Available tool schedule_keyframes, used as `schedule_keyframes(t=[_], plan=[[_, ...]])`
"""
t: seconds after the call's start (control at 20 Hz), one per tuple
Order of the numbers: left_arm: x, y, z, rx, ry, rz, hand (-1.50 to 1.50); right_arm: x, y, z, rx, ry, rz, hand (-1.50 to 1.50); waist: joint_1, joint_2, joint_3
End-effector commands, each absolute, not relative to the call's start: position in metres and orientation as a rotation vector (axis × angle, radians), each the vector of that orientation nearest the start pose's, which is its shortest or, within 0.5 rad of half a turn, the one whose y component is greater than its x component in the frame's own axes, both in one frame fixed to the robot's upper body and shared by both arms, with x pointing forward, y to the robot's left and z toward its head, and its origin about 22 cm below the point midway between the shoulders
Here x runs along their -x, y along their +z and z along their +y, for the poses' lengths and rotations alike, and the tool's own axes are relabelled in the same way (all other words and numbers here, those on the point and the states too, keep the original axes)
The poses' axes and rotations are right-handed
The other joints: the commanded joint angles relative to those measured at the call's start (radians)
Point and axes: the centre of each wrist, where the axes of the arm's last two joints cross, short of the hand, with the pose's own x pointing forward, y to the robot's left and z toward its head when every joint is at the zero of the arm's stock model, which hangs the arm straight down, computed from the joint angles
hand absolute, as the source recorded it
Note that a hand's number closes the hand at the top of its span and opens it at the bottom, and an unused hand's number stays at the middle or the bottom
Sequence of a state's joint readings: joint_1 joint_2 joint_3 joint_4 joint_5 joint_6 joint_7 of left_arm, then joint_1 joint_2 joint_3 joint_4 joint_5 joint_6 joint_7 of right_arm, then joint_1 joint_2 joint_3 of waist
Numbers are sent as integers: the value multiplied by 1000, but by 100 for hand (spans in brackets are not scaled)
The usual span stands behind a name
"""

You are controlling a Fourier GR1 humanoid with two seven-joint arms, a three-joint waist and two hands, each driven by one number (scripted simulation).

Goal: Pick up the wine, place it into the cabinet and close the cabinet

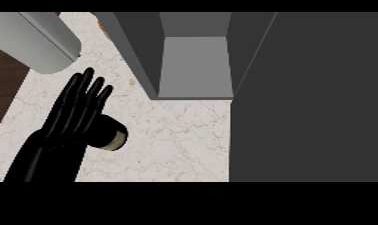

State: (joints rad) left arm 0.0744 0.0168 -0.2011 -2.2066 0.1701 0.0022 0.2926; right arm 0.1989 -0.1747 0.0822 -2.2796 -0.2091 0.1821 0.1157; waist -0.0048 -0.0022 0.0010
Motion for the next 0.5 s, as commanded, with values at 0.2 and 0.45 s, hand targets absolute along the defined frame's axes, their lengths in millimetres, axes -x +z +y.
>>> schedule_keyframes(t=[0.2, 0.45], plan=[[-166, 167, 162, 388, -17, -1779, -150, -142, 167, -247, -298, 292, -1918, -150, 0, 1, -1], [-137, 184, 170, 397, 11, -1780, -150, -131, 173, -234, -279, 298, -1928, -150, 4, -1, -1]])
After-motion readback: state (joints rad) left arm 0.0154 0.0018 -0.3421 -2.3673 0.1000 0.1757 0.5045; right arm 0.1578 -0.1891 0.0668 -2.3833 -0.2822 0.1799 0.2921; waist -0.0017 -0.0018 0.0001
